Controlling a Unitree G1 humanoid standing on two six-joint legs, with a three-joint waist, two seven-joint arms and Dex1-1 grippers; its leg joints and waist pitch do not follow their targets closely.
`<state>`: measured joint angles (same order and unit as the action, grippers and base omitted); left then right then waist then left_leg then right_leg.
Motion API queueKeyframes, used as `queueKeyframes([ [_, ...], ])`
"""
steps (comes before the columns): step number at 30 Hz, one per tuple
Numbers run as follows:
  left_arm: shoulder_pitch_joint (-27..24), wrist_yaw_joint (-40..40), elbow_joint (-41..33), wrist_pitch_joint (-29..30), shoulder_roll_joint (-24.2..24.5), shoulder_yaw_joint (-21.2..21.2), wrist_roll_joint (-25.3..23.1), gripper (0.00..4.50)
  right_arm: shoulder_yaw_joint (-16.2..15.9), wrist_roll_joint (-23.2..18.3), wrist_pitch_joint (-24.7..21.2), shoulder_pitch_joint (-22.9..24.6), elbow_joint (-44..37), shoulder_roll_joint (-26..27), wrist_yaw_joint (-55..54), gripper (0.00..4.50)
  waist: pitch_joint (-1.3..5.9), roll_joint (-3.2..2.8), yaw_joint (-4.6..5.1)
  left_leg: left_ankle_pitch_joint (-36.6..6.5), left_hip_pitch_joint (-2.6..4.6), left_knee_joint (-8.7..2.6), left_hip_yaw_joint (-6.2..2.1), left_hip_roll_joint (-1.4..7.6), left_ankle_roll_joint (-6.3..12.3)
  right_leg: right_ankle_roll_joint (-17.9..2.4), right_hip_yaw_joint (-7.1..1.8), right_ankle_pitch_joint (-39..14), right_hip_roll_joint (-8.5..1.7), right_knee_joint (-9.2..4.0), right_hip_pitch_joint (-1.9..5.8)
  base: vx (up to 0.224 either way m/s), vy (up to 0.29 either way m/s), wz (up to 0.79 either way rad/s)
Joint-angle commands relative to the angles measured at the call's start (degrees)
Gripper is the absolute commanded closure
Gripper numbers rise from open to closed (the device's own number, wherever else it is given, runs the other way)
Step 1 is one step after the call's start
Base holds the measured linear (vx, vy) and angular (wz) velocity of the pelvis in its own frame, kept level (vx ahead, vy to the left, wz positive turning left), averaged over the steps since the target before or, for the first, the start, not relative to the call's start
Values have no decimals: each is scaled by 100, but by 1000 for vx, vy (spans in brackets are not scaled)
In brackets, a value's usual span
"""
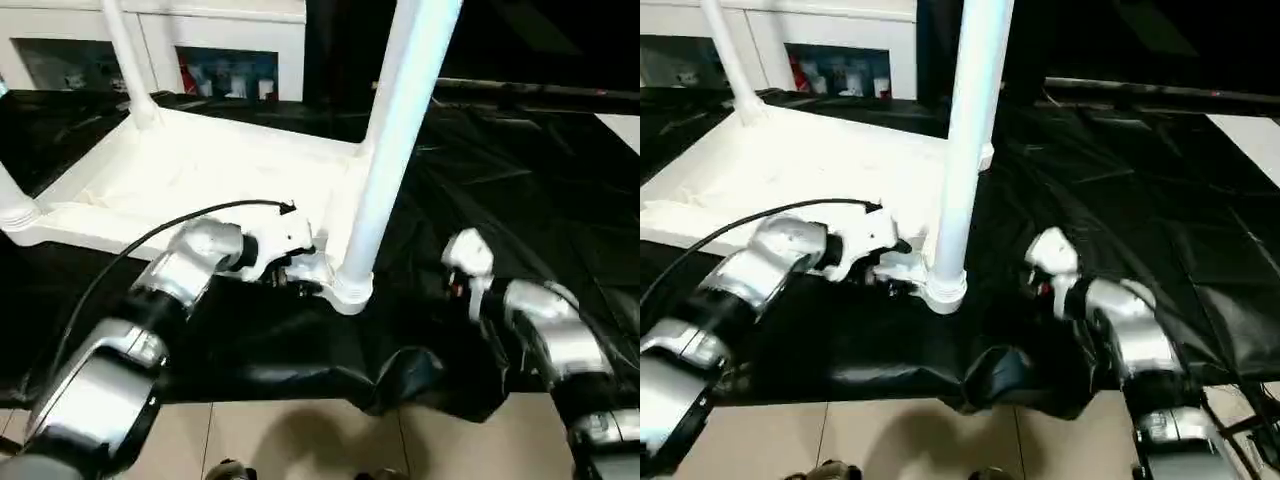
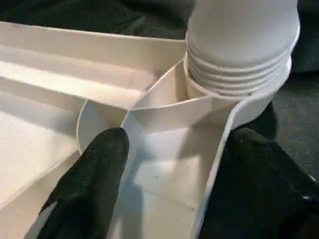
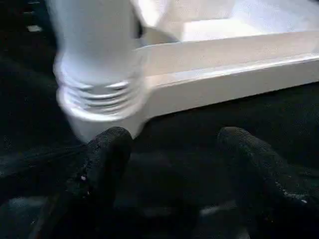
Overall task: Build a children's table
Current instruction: Rotate table base
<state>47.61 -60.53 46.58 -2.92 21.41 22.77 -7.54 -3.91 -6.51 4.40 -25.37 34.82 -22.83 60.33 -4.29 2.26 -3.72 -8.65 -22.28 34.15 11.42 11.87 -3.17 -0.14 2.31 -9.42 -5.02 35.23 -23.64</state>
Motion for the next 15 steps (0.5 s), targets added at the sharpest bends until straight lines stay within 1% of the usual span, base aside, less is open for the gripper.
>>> queueKeyframes([
  [1, 92, 37, 191, -54, 21, 85, -132, 126, -29, -65, -134, 55, -233, -109, 67, 127, 493, -42, -49, -1784, 146, -390, -81, 109, 132, -1313, -139, -1351, -249, -427, 277, 0, 0, 0],
  [4, 138, -66, 305, -26, -16, 12, -88, 132, -42, -90, -223, 147, -388, -155, 96, 127, 487, -36, -48, -1851, 154, -390, -78, 97, 100, -1286, -140, -1526, -244, -450, 266, 0, 0, 0],
  [5, 148, -87, 326, -26, -25, -3, -88, 157, -45, -95, -249, 165, -424, -167, 104, 127, 487, -42, -56, -1863, 158, -392, -81, 107, 95, -1291, -142, -1550, -255, -451, 258, 0, 0, 0],
  [8, 160, -212, 385, -48, -15, 24, -113, 166, -56, -79, -336, 224, -534, -197, 121, 127, 488, -41, -68, -1852, 156, -397, -86, 115, 85, -1308, -140, -1495, -259, -443, 258, 0, 0, 0],
  [10, 169, -371, 433, -37, -16, 54, -105, 190, -81, -61, -404, 242, -600, -207, 115, 127, 486, -44, -93, -1820, 156, -401, -84, 116, 92, -1308, -143, -1456, -258, -439, 259, 0, 0, 0],
  [11, 179, -376, 452, -39, -28, 57, -118, 190, -103, -53, -418, 240, -612, -214, 116, 127, 492, -46, -108, -1805, 160, -399, -82, 119, 89, -1323, -144, -1397, -262, -434, 257, 0, 0, 0],
  [12, 189, -366, 478, -44, -36, 53, -121, 205, -116, -46, -424, 242, -622, -211, 114, 127, 492, -30, -116, -1783, 158, -398, -78, 119, 94, -1346, -141, -1336, -257, -429, 257, 0, 0, 0],
  [15, 221, -397, 559, -8, -59, 41, -119, 235, -148, -39, -465, 254, -669, -212, 124, 127, 492, -38, -146, -1741, 159, -396, -75, 117, 98, -1358, -143, -1272, -264, -421, 260, 0, 0, 0],
])
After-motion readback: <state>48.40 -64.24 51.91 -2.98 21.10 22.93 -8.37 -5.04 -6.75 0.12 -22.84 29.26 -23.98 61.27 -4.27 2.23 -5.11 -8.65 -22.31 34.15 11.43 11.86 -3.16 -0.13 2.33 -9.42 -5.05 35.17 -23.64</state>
